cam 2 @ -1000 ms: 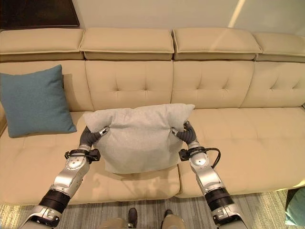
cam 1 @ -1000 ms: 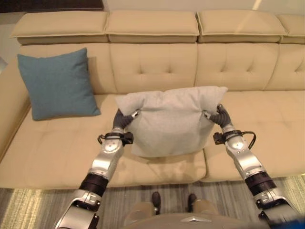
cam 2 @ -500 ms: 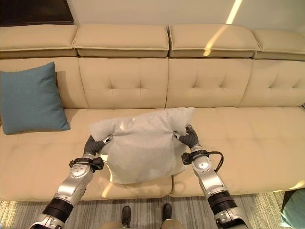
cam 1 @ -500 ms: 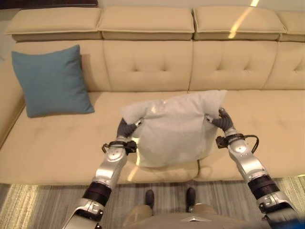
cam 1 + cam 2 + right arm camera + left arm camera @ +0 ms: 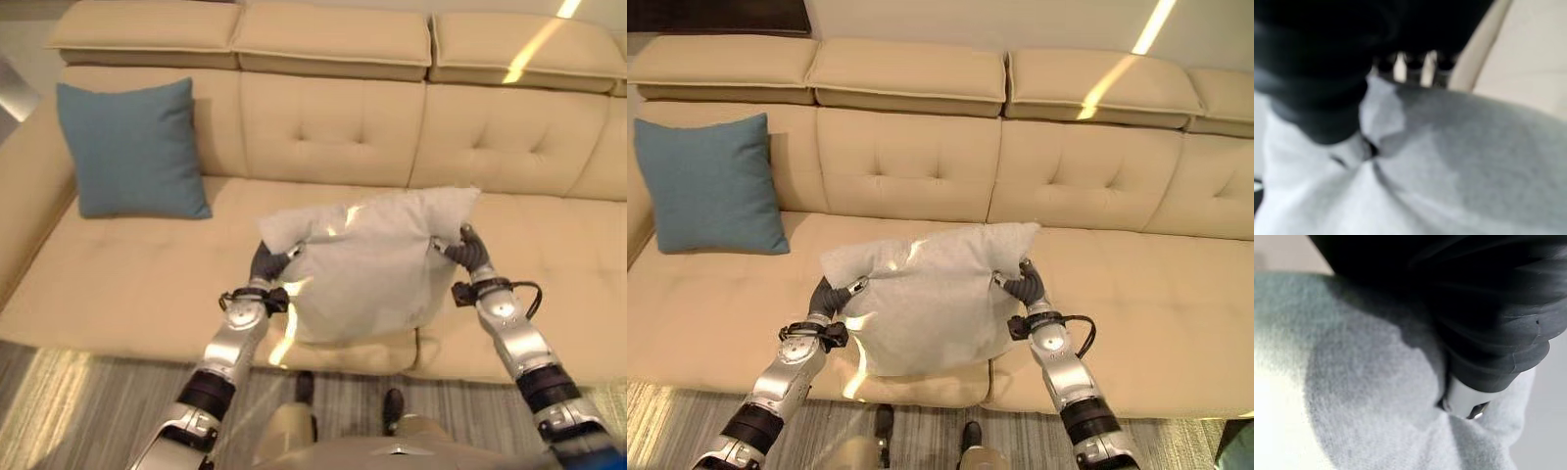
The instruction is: Pick up all the scattered cushions and arrange them neatly on the sofa.
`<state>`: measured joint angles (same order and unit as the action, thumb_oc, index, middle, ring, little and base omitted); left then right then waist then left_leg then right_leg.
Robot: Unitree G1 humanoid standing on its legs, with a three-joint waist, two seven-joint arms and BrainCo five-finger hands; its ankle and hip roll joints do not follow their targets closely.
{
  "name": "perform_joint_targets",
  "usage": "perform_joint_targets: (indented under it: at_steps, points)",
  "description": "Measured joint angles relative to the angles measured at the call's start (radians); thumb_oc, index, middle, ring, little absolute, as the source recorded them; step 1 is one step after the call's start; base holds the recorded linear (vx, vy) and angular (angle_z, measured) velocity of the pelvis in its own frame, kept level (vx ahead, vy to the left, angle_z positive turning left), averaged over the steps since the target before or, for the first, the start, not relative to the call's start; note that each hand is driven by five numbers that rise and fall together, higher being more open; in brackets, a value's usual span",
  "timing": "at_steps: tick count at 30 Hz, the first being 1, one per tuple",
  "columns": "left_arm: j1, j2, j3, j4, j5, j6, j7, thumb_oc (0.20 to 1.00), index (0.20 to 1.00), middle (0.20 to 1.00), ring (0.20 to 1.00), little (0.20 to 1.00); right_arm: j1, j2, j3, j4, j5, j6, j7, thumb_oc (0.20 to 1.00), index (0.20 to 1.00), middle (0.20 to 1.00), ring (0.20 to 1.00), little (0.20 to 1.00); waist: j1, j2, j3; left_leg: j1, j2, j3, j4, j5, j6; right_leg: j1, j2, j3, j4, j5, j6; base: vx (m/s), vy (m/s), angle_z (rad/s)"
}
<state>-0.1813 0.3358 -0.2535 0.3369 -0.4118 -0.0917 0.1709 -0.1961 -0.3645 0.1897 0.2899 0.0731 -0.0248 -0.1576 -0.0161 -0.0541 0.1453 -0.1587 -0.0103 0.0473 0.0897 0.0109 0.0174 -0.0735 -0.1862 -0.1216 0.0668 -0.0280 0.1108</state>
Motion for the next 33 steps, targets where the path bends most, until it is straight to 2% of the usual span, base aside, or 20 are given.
perform_joint_targets:
  at_steps: [2, 6, 10, 12, 18, 27, 31, 33]
  points:
    - [0.005, 0.027, 0.019, -0.006, 0.001, 0.001, -0.001, 0.200, 0.200, 0.200, 0.200, 0.200, -0.004, 0.015, 0.020, -0.001, 0.000, 0.000, 0.015, 0.200, 0.200, 0.200, 0.200, 0.200, 0.023, -0.006, 0.002, 0.024, -0.003, 0.043, 0.005, -0.009, 0.004, -0.020, -0.026, 0.024, 0.051, -0.002, 0.016, 0.08, 0.133, -0.58]
    - [0.005, 0.066, 0.074, -0.038, 0.002, -0.001, 0.000, 0.200, 0.200, 0.200, 0.200, 0.200, -0.006, 0.055, 0.026, -0.008, 0.000, 0.000, 0.039, 0.200, 0.200, 0.200, 0.200, 0.200, 0.055, -0.031, 0.005, 0.071, -0.009, 0.081, -0.023, -0.033, 0.007, -0.015, -0.022, 0.021, 0.037, -0.005, 0.022, 0.15, 0.053, -0.42]
    - [0.004, 0.064, 0.071, -0.040, 0.002, -0.001, 0.002, 0.200, 0.200, 0.200, 0.200, 0.200, -0.015, 0.038, 0.039, -0.008, 0.001, -0.001, 0.036, 0.200, 0.200, 0.200, 0.200, 0.200, 0.029, -0.031, 0.004, 0.080, -0.007, 0.056, -0.054, -0.013, 0.002, -0.005, -0.012, 0.020, 0.012, -0.011, 0.031, 0.13, -0.025, 0.04]
    - [0.006, 0.056, 0.051, -0.040, 0.002, -0.001, 0.003, 0.200, 0.200, 0.200, 0.200, 0.200, -0.015, 0.020, 0.037, -0.008, 0.001, 0.000, 0.031, 0.200, 0.200, 0.200, 0.200, 0.200, 0.024, -0.030, 0.004, 0.078, 0.013, 0.050, -0.058, -0.007, -0.006, 0.023, 0.012, 0.015, -0.035, 0.008, 0.022, 0.20, -0.092, 0.09]
    - [0.018, 0.024, 0.052, -0.046, 0.002, -0.001, 0.003, 0.200, 0.200, 0.200, 0.200, 0.200, -0.014, -0.001, 0.030, -0.013, 0.001, 0.000, 0.029, 0.200, 0.200, 0.200, 0.200, 0.200, 0.009, -0.022, -0.003, 0.114, 0.030, 0.017, -0.124, 0.024, -0.030, 0.100, 0.041, -0.032, -0.142, 0.041, 0.009, 0.11, -0.066, 0.15]
    - [0.020, 0.017, 0.048, -0.050, 0.002, -0.001, 0.009, 0.200, 0.200, 0.200, 0.200, 0.200, -0.029, -0.005, 0.026, -0.016, 0.001, 0.005, 0.018, 0.200, 0.200, 0.200, 0.200, 0.200, 0.008, 0.014, -0.023, 0.141, 0.048, -0.003, -0.178, 0.046, -0.044, 0.121, 0.063, -0.049, -0.159, 0.041, 0.006, 0.09, -0.034, 0.06]
    - [-0.036, 0.030, 0.042, -0.050, 0.000, 0.001, 0.042, 0.200, 0.200, 0.200, 0.200, 0.200, -0.103, -0.028, 0.055, -0.014, 0.000, 0.023, -0.017, 0.200, 0.200, 0.200, 0.200, 0.200, 0.004, 0.022, -0.027, 0.126, 0.050, -0.007, -0.177, 0.054, -0.046, 0.109, 0.064, -0.052, -0.159, 0.039, 0.006, -0.06, -0.030, 0.03]
    - [-0.173, 0.068, 0.015, -0.038, -0.001, 0.006, 0.079, 0.200, 0.200, 0.200, 0.200, 0.200, -0.252, -0.066, 0.083, 0.018, 0.001, 0.039, -0.049, 0.200, 0.200, 0.200, 0.200, 0.200, 0.006, 0.029, -0.029, 0.050, 0.055, -0.011, -0.178, 0.081, -0.051, 0.034, 0.071, -0.050, -0.159, 0.055, -0.001, -0.17, -0.038, 0.04]
